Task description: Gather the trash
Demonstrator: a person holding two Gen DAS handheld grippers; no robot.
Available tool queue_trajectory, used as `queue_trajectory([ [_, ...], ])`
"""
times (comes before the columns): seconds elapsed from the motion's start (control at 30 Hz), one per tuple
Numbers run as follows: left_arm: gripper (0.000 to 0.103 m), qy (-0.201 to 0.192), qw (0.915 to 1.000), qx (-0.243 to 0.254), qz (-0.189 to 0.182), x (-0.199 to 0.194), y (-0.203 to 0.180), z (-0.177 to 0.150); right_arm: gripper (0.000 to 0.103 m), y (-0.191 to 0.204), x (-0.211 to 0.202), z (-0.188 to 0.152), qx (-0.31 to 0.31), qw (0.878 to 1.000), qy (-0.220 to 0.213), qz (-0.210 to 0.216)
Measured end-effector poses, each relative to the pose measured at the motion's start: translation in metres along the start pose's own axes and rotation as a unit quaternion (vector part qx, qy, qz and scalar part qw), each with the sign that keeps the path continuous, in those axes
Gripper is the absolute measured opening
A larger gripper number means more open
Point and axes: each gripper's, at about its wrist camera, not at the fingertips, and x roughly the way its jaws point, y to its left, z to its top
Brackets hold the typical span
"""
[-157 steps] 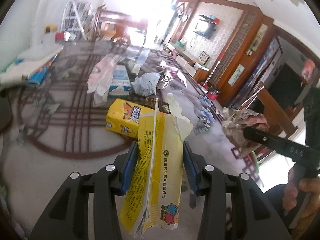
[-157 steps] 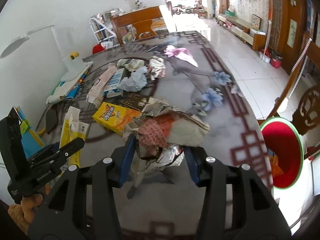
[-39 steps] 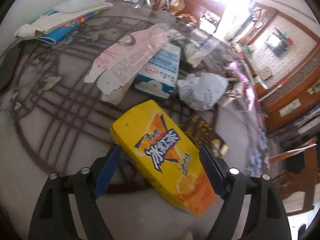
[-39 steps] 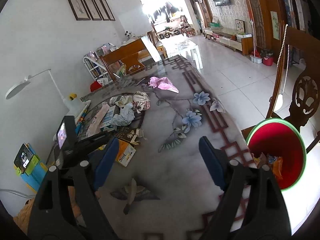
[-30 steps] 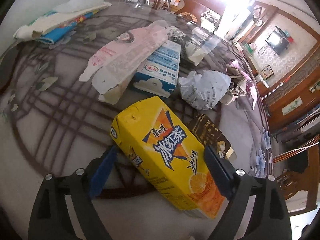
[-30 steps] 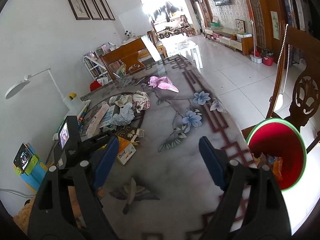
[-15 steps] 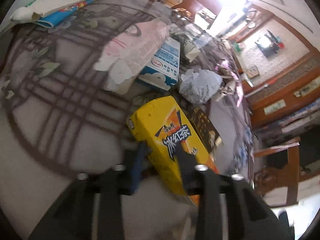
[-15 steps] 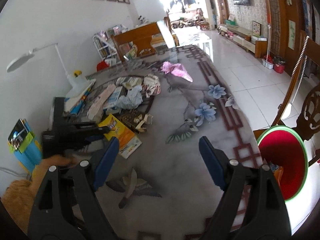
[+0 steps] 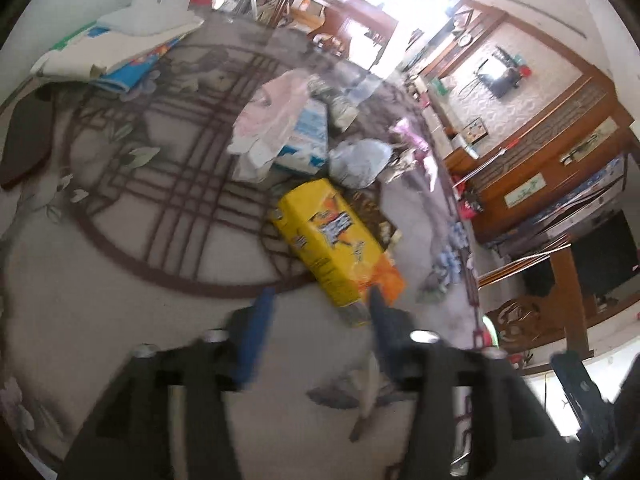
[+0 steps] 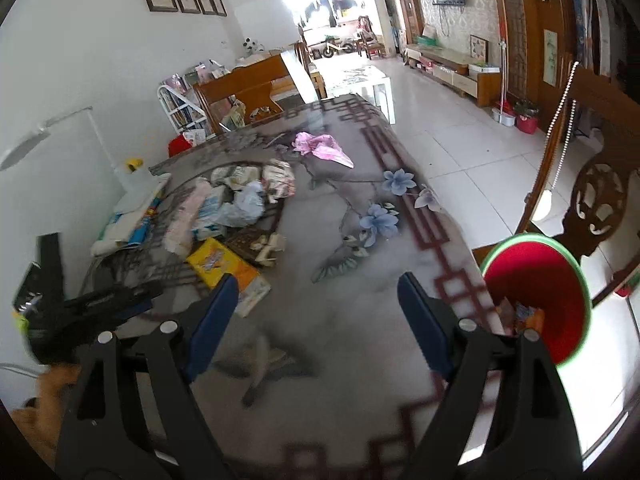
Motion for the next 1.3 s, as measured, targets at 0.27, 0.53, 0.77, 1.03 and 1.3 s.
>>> queue_trajectory([
  [0.27, 0.078, 0.006, 0.9986, -0.034, 0.040, 0.052, -0.022, 0.017, 0.098, 0.052, -0.056, 0.005, -0.059, 0.993, -0.090, 0.050],
  [0.53, 0.093, 0.004, 0.9875, -0.057, 0.147, 0.114, -0.034, 0.027, 0.098, 0.052, -0.023, 0.014, -0.041, 0.994, -0.066, 0.082],
  [0.77, 0.070, -0.011, 0.9942, 0.037, 0.100, 0.105, -0.037, 0.019, 0.098, 0.036, -0.004, 0.015, -0.017, 0.996, -0.049, 0.077],
  [1.03, 0.035, 0.053, 0.9941, 0.074, 0.060, 0.068, -0.009, 0.016, 0.098, 0.028, -0.001, 0.013, -0.004, 0.995, -0.047, 0.085],
  [1.3, 0.059, 0.036, 0.9988, 0.008, 0.032, 0.062, -0.003, 0.043, 0.098, 0.038, 0.021, 0.016, -0.039, 0.996, 0.005, 0.078],
])
